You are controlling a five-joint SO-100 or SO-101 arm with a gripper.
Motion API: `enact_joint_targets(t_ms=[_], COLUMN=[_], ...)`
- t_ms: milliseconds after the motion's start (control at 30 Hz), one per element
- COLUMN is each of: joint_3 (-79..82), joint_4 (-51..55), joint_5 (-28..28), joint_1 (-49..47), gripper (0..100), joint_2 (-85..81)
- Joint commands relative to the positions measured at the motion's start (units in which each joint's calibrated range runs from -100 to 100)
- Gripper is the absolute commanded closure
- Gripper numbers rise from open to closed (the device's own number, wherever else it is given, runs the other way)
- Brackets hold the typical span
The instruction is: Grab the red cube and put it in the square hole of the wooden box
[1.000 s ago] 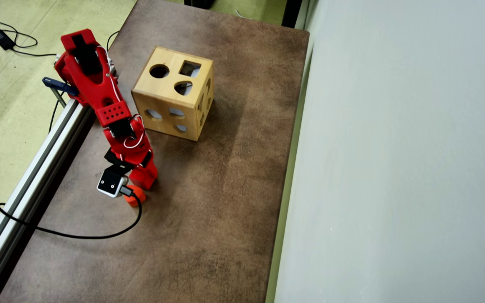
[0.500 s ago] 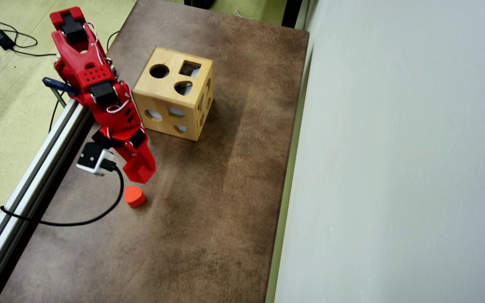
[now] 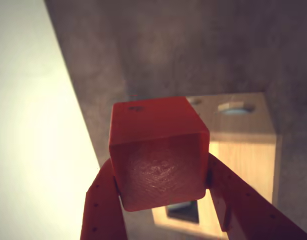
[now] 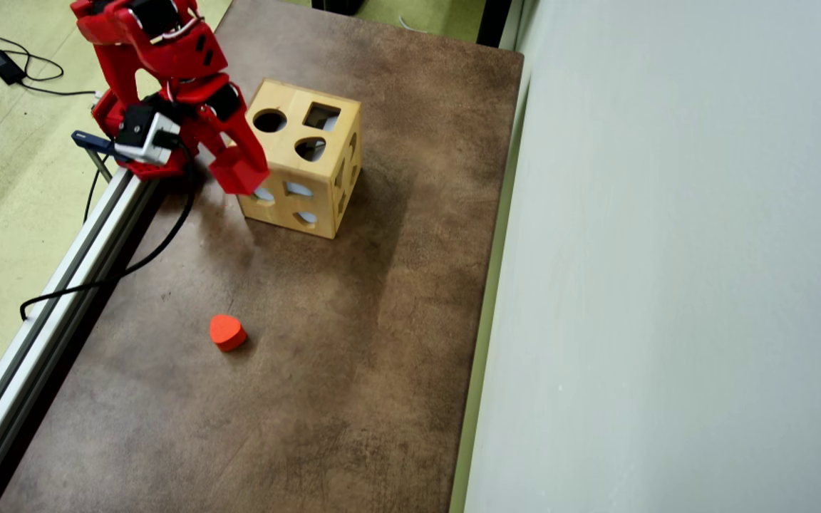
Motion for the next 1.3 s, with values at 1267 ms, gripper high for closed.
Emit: enact_joint_targets(t_ms=[1267], joint_3=[4.22], joint_4=[0.74], joint_5=[-12.36], joint_1=[-28.31], gripper=[98], joint_2=[10.28])
